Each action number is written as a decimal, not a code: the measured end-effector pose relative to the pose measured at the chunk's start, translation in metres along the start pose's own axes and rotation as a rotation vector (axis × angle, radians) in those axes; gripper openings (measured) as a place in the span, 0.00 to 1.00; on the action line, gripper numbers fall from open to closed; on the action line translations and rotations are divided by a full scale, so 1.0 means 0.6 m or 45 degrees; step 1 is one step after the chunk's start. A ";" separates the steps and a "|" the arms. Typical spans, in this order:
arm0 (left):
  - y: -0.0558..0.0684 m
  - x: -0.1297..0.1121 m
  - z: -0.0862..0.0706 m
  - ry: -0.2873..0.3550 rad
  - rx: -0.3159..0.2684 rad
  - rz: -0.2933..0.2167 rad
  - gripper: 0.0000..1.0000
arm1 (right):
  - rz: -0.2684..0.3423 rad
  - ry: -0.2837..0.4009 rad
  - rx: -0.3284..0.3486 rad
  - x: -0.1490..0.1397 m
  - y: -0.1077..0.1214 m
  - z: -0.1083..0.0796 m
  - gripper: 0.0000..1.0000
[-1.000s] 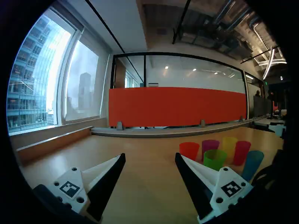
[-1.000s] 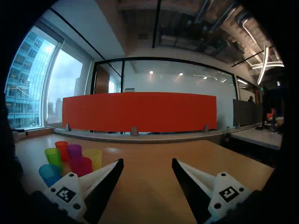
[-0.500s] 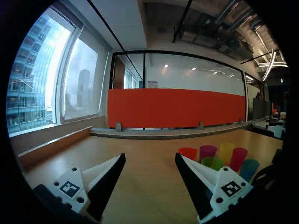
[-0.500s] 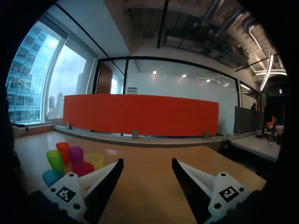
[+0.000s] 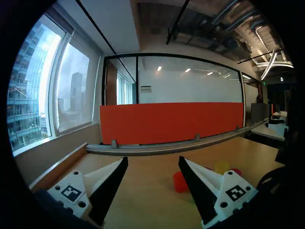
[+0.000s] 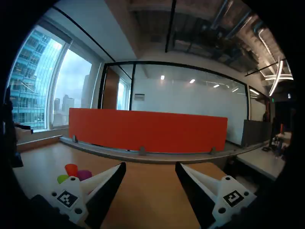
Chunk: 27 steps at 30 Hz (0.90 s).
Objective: Pour water
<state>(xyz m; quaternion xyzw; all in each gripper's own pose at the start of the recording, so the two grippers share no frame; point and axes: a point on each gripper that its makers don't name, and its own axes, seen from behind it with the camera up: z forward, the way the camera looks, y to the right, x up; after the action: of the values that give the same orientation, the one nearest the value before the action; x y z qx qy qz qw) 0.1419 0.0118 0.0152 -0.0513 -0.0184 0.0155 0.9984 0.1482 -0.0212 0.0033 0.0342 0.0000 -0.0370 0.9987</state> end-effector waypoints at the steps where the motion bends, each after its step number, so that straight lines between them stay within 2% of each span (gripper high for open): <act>1: -0.001 0.012 0.000 0.001 -0.003 0.008 0.99 | -0.006 0.006 0.006 0.011 -0.002 0.001 1.00; 6: -0.003 0.071 -0.003 0.009 -0.019 0.022 0.99 | -0.028 0.032 0.030 0.069 -0.009 0.002 1.00; 12: -0.002 0.131 0.001 0.024 -0.066 0.014 0.99 | -0.006 0.042 0.063 0.124 -0.017 0.004 1.00; 18: 0.008 0.154 0.000 0.019 -0.118 0.008 0.99 | 0.061 0.004 0.099 0.129 -0.023 0.008 1.00; 24: 0.026 0.165 -0.007 0.014 -0.188 0.046 0.99 | 0.098 0.001 0.199 0.135 -0.041 0.001 1.00; 27: 0.039 0.170 -0.008 0.013 -0.238 0.043 0.99 | 0.104 -0.001 0.268 0.141 -0.054 -0.005 1.00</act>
<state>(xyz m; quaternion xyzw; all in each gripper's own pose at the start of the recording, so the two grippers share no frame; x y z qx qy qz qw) 0.2432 0.0377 0.0114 -0.1448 -0.0138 0.0303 0.9889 0.2303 -0.0596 -0.0019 0.1388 -0.0055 0.0040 0.9903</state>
